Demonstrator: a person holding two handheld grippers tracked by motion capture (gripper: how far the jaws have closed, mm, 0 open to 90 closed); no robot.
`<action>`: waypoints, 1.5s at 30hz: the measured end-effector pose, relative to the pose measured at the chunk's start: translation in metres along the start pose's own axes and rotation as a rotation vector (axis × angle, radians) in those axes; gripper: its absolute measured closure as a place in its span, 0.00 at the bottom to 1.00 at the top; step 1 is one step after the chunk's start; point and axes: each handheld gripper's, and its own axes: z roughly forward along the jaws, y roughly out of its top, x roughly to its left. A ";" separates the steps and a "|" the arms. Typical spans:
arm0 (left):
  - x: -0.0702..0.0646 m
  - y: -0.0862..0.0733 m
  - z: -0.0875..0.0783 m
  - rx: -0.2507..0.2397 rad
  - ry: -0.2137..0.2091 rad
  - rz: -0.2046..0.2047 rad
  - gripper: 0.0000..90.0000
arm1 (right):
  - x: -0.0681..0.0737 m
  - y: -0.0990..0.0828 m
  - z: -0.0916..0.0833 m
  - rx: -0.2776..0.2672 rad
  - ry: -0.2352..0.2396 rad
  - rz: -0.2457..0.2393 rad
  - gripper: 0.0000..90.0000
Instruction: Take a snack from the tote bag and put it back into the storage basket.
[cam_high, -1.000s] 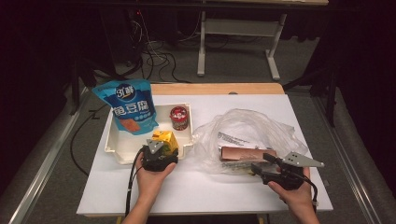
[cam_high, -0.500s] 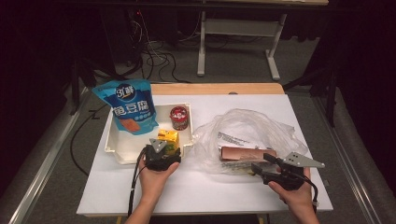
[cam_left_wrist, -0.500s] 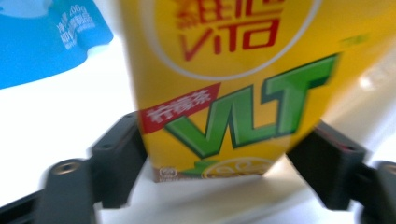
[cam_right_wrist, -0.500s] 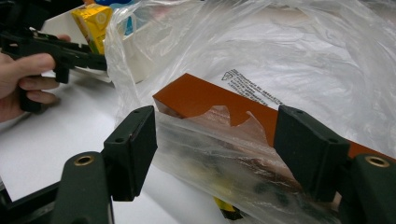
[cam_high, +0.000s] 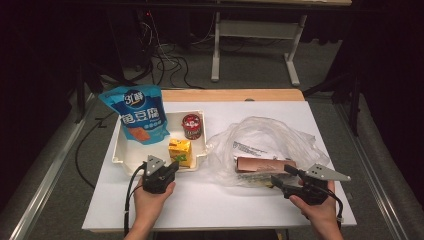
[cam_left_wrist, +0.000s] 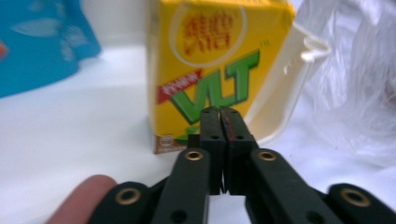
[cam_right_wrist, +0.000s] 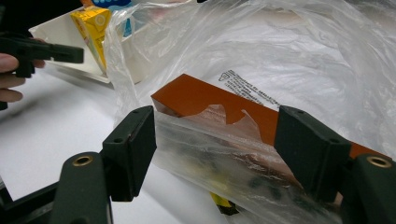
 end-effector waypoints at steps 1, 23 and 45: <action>-0.001 0.000 0.006 0.017 -0.004 -0.005 1.00 | 0.000 0.000 0.000 0.000 0.000 0.000 0.33; 0.016 0.004 0.010 0.035 0.043 -0.073 1.00 | -0.005 -0.002 -0.003 -0.004 -0.007 0.010 0.34; 0.016 0.029 0.049 0.077 0.066 -0.178 1.00 | -0.006 -0.002 -0.003 -0.004 -0.008 0.015 0.34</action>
